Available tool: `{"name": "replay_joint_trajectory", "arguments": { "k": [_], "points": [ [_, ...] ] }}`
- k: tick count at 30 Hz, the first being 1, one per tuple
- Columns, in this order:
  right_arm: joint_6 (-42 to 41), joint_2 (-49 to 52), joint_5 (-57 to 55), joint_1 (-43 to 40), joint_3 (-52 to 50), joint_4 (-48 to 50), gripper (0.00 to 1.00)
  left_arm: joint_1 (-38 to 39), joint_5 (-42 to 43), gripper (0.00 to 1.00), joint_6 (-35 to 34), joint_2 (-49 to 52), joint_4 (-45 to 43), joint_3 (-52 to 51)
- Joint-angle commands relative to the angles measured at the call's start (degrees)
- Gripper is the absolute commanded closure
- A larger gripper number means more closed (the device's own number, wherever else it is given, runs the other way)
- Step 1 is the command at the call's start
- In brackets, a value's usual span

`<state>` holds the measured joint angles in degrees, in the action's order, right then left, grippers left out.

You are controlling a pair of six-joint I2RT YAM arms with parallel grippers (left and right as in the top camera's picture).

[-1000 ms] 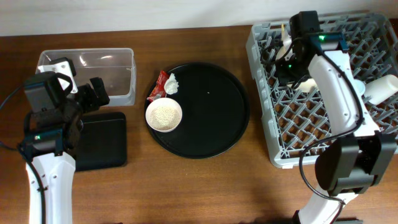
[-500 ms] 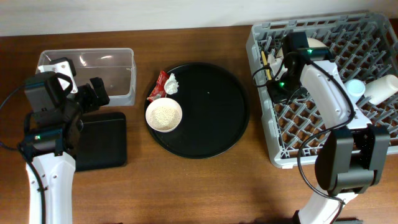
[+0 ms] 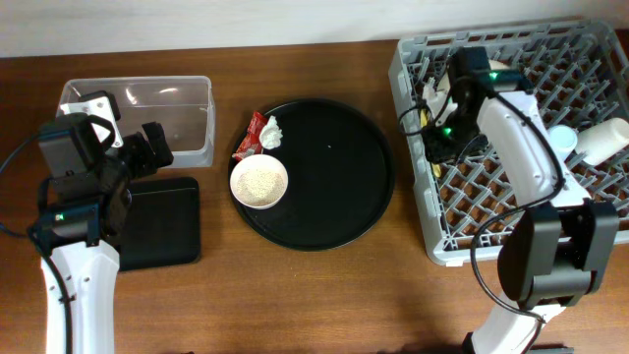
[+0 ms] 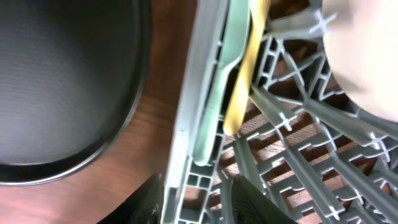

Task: Sort waste into correct bins and load items into the dishwasher rack
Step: 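Withdraw the right gripper and reach the left gripper to the pink bowl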

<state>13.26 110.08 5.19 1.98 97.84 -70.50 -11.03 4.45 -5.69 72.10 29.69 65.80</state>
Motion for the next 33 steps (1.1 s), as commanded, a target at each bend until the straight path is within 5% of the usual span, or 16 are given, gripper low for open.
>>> {"name": "replay_joint_trajectory", "arguments": {
  "k": [1,6,7,8,11,19,29,33],
  "points": [
    [-0.2,-2.9,7.2,1.6,3.9,-0.4,0.6,-0.3,0.0,0.0,-0.7,-1.0,-0.1,1.2],
    [0.2,-5.2,19.0,5.8,5.3,2.3,0.46,-0.3,0.0,0.0,-0.7,-1.0,-0.1,1.2],
    [0.2,-5.2,23.5,8.1,5.2,4.0,0.36,-0.3,0.0,0.0,-0.7,-1.0,-0.1,1.2],
    [0.2,-5.1,25.2,9.5,5.2,5.0,0.02,-0.3,0.0,0.0,-0.7,-1.0,-0.1,1.2],
    [0.2,-4.7,25.8,13.9,5.2,7.5,0.02,-0.3,0.7,0.0,-0.8,-1.0,-0.1,1.2],
    [-4.8,-4.6,14.3,20.5,5.2,11.9,0.02,-0.1,21.7,0.0,-0.7,-0.5,-1.6,1.1],
    [-9.3,-4.6,14.0,19.4,5.2,12.9,0.02,1.0,20.6,0.0,-0.7,2.6,-2.7,1.1],
    [-12.9,-4.6,5.9,18.3,5.2,12.9,0.02,5.2,20.6,0.0,-0.2,7.2,-0.5,1.1]
  ]
}}
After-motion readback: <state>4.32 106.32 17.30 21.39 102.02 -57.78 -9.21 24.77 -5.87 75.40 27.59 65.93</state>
